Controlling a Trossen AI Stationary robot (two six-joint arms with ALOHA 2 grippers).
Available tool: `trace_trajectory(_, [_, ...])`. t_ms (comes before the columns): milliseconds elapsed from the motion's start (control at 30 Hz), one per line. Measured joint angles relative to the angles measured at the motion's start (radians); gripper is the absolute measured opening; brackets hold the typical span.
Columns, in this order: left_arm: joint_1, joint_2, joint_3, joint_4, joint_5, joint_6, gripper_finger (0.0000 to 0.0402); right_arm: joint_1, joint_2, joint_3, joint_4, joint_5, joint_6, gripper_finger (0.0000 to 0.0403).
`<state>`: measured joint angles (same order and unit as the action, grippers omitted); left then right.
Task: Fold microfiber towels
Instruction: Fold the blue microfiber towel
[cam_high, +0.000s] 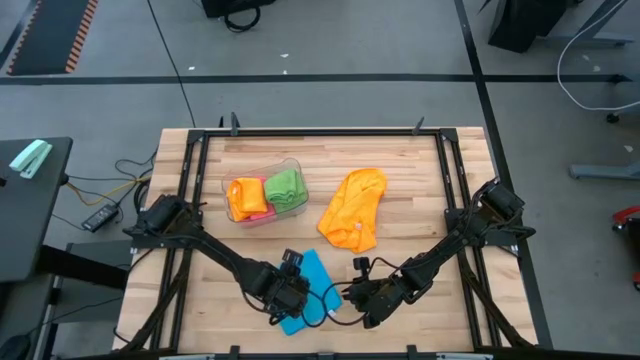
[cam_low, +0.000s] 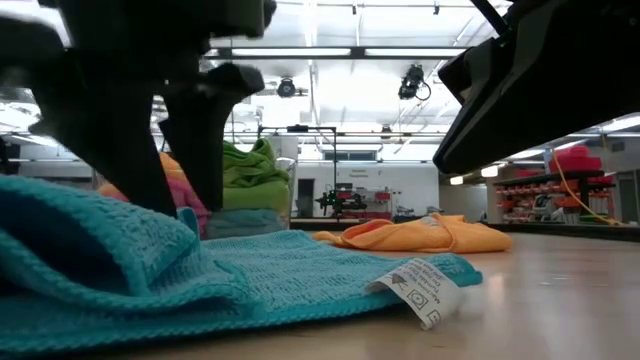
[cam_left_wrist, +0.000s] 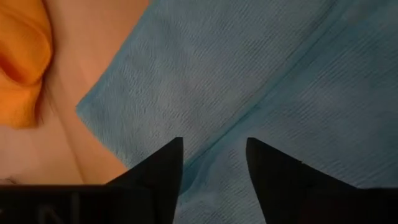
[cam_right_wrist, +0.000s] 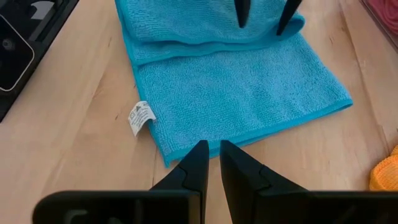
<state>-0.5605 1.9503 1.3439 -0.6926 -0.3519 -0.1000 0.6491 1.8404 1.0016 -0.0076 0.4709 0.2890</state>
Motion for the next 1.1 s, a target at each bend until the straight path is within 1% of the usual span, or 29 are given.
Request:
trace_trajectory(100, [-0.005, 0.0, 0.019, 0.029, 0.001, -0.026, 0.0196, 0.0, 0.0, 0.0, 0.0, 0.0, 0.0, 0.0049])
trace_trajectory(167, [-0.006, -0.001, 0.019, 0.077, 0.016, -0.058, 0.0197, -0.001, 0.0, 0.0, 0.001, 0.0, -0.001, 0.0049])
trace_trajectory(200, [-0.006, 0.001, 0.019, 0.097, 0.041, -0.075, 0.0195, -0.003, 0.0, 0.0, 0.001, 0.0, -0.002, 0.0049])
trace_trajectory(300, [-0.006, 0.013, 0.02, 0.139, 0.16, -0.093, 0.0188, -0.006, 0.0, 0.0, 0.001, 0.0, -0.003, 0.0049])
trace_trajectory(367, [-0.007, 0.021, 0.02, 0.152, 0.197, -0.075, 0.0183, -0.007, 0.0, -0.001, 0.004, 0.0, -0.003, 0.0049])
trace_trajectory(600, [-0.029, 0.077, 0.02, 0.182, 0.203, -0.065, 0.017, -0.009, 0.0, -0.046, 0.073, 0.0, -0.001, 0.0049])
trace_trajectory(800, [-0.024, 0.12, 0.024, 0.275, 0.193, -0.076, 0.0167, -0.014, 0.0, -0.067, 0.096, 0.0, 0.014, 0.0049])
trace_trajectory(1000, [-0.035, 0.107, 0.021, 0.26, 0.189, -0.099, 0.0166, -0.014, 0.0, -0.067, 0.1, 0.0, 0.014, 0.0049])
trace_trajectory(1100, [-0.042, 0.076, 0.017, 0.246, 0.189, -0.099, 0.0163, -0.014, 0.0, -0.067, 0.104, -0.001, 0.014, 0.0049])
